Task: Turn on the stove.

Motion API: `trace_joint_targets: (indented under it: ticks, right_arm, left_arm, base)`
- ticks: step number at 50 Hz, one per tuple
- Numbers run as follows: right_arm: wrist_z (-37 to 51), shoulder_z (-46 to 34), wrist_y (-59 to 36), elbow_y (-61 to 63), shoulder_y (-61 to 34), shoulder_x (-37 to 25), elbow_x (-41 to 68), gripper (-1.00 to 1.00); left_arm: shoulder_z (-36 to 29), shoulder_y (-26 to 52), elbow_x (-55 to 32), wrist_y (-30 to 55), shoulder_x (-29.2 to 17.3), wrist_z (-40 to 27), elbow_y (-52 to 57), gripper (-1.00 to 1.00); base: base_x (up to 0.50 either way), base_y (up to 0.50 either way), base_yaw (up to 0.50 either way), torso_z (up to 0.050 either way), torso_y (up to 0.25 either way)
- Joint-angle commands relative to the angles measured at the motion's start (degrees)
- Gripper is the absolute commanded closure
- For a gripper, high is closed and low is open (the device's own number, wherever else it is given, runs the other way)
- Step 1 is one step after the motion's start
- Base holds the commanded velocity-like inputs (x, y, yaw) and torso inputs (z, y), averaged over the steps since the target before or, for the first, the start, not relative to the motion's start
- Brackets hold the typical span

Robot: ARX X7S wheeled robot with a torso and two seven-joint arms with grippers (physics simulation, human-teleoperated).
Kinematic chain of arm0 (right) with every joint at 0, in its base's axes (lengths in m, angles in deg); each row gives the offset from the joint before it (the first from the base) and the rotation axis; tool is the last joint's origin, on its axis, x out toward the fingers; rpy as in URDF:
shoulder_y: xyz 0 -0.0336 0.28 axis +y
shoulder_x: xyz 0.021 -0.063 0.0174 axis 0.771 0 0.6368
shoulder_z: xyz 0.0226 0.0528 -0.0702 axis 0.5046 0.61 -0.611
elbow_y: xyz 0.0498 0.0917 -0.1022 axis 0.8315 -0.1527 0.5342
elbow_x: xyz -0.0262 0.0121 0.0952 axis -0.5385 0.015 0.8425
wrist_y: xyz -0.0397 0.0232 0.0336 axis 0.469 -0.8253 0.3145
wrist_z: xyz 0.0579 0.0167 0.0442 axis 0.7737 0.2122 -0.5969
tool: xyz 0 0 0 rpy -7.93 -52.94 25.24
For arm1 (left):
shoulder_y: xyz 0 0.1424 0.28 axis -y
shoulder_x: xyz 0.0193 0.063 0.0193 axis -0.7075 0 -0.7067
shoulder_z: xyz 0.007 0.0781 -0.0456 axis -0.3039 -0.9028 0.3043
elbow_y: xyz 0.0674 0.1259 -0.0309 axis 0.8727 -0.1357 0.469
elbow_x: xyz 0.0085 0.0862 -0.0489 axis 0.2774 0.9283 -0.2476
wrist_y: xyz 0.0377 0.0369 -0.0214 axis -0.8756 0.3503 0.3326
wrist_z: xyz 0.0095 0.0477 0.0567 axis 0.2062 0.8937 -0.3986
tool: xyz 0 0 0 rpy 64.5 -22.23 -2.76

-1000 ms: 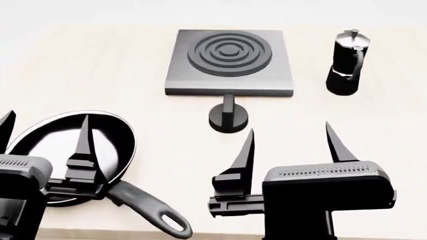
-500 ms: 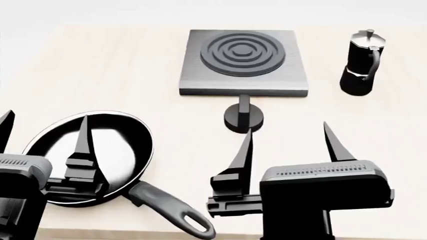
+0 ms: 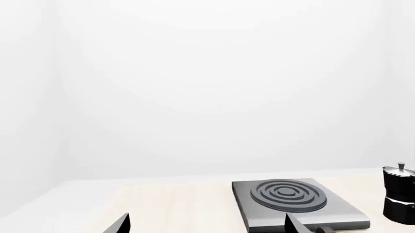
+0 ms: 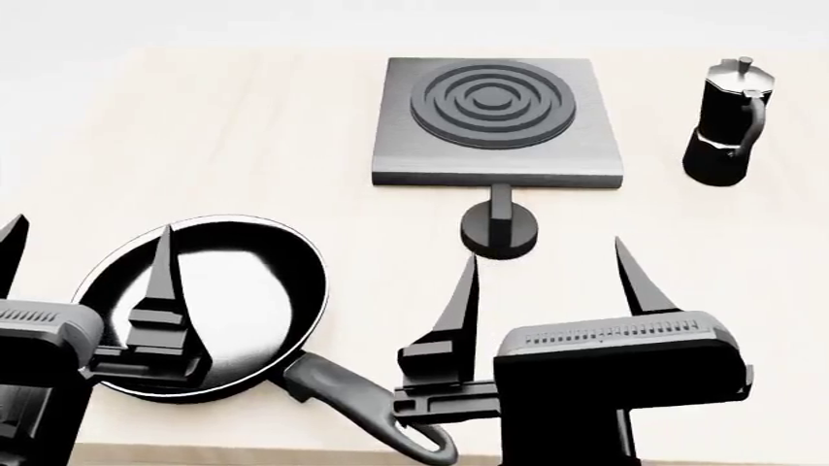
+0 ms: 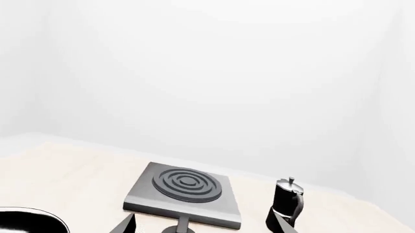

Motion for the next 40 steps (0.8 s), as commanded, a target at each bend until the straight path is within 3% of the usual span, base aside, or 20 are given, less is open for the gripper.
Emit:
trace_joint_targets:
  ticks: [1, 40]
  right_arm:
    - [-0.29, 0.49, 1.27, -0.03, 0.39, -0.05, 0.87, -1.0]
    - [0.54, 0.96, 0.73, -0.57, 0.16, 0.0, 2.36, -1.0]
  left_arm:
    - [-0.54, -0.01, -0.03, -0.48, -0.25, -0.2, -0.37, -1.0]
    - [-0.9, 0.25, -0.87, -0.47, -1.02, -1.51, -0.19, -1.0]
  base:
    - [0.0, 0.0, 0.0, 0.0, 0.0]
    - [0.06, 0.0, 0.0, 0.0, 0.0]
